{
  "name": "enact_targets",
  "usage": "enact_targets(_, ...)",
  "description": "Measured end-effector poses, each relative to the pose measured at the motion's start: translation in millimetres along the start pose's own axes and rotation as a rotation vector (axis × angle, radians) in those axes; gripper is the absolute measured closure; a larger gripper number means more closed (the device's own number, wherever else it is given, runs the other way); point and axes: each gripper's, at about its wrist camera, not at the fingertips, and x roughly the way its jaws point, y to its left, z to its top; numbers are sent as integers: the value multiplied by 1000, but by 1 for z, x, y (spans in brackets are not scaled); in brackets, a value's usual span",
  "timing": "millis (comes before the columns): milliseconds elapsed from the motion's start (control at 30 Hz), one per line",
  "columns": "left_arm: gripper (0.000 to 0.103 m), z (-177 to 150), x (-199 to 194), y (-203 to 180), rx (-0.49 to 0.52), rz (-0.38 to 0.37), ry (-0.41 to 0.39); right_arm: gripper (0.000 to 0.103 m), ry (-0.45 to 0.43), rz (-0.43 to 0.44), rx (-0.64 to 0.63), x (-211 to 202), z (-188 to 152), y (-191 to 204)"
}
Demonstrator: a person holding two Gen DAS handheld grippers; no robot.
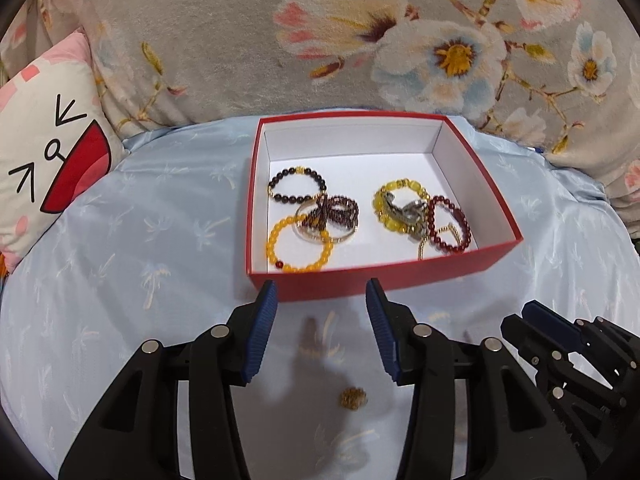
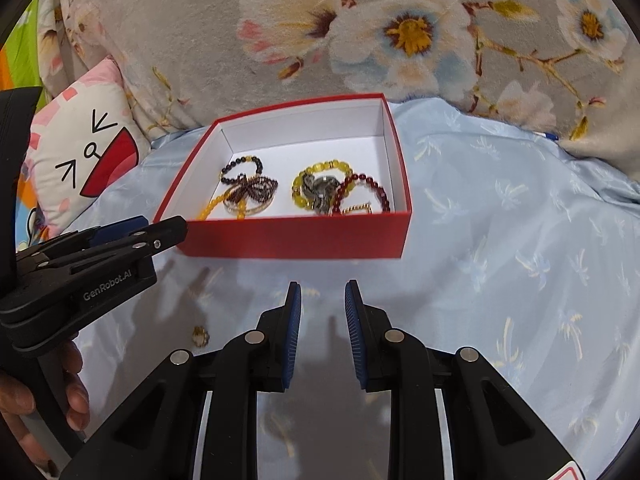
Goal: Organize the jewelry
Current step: 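Withdraw both tools and move them toward the two small gold charms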
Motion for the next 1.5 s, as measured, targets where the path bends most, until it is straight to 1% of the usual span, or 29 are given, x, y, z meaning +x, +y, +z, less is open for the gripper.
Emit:
enact_targets(133, 54, -16, -2, 3, -16, -2, 24, 79, 20, 5, 6, -1, -13, 0)
enact_targets(333, 54, -43, -2, 7, -30, -5, 66, 79, 41, 10, 10, -4, -29, 2)
enact_targets(500, 54, -56, -1, 5, -31, -7, 91, 79, 52, 17, 19, -8, -38, 3)
enact_targets(800, 54, -60, -4, -3, -18, -17, 94, 79, 60, 22, 26, -12, -46, 5)
enact_targets(1100, 54, -71, 0, 3, -40, -20, 118, 79, 68, 25, 30, -13, -50, 4)
enact_targets(1267, 51, -78, 5, 3, -39, -20, 134, 79, 76, 26, 36, -10, -55, 3)
enact_targets(1500, 51, -72, 17, -11, -16, -30, 122, 79, 81, 26, 42, -4, -53, 1)
